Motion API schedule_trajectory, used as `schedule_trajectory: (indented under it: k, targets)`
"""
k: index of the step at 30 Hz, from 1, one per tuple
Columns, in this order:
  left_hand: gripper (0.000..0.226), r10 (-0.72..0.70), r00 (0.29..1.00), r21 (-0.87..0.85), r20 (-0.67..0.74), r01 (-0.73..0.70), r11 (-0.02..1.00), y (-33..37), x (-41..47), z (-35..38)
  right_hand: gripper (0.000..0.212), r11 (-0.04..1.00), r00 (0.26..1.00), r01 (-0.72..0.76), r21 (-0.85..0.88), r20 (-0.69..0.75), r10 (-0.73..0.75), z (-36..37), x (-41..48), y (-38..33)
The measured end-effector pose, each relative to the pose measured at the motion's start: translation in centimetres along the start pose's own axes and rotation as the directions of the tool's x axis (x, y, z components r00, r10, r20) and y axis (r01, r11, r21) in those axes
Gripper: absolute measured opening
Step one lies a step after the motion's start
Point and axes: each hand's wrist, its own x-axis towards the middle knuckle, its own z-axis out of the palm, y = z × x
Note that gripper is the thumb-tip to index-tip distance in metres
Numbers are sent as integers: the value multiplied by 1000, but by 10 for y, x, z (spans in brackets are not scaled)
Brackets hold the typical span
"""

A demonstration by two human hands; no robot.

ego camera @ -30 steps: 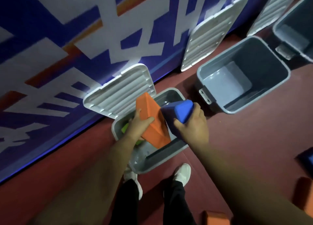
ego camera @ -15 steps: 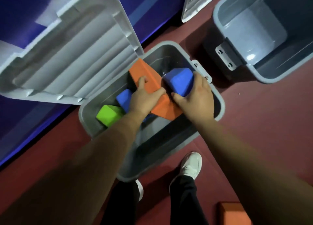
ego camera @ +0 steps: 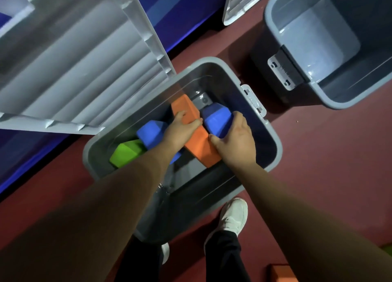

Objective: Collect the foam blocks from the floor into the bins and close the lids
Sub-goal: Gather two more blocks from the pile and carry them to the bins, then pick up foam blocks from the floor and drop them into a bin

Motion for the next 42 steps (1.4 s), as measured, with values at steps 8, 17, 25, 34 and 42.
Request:
schedule_trajectory:
  k: [8, 17, 25, 34, 42]
  targets:
    - [113, 144, 986, 165, 84, -156, 974, -51, 14, 12, 83, 988, 981, -49, 148, 194, 20, 36, 18, 53]
    - [45, 353, 928, 396, -118, -282, 874, 37, -87, -42, 60, 995, 999, -38, 93, 29, 35, -84, -39, -9]
    - [49, 636, 771, 519, -26, -534, 668, 202, -318, -149, 54, 997, 970, -26, 77, -240, 44, -293, -188, -145]
    - [51, 876, 418, 480, 242, -836, 267, 285, -615, -171, 59, 976, 768, -127, 177, -605, 209, -466, -430, -234]
    - [45, 880, 192, 378, 435, -926, 15, 266, -755, -67, 61, 894, 469, -345, 287, -772, 429, -516, -622, -154]
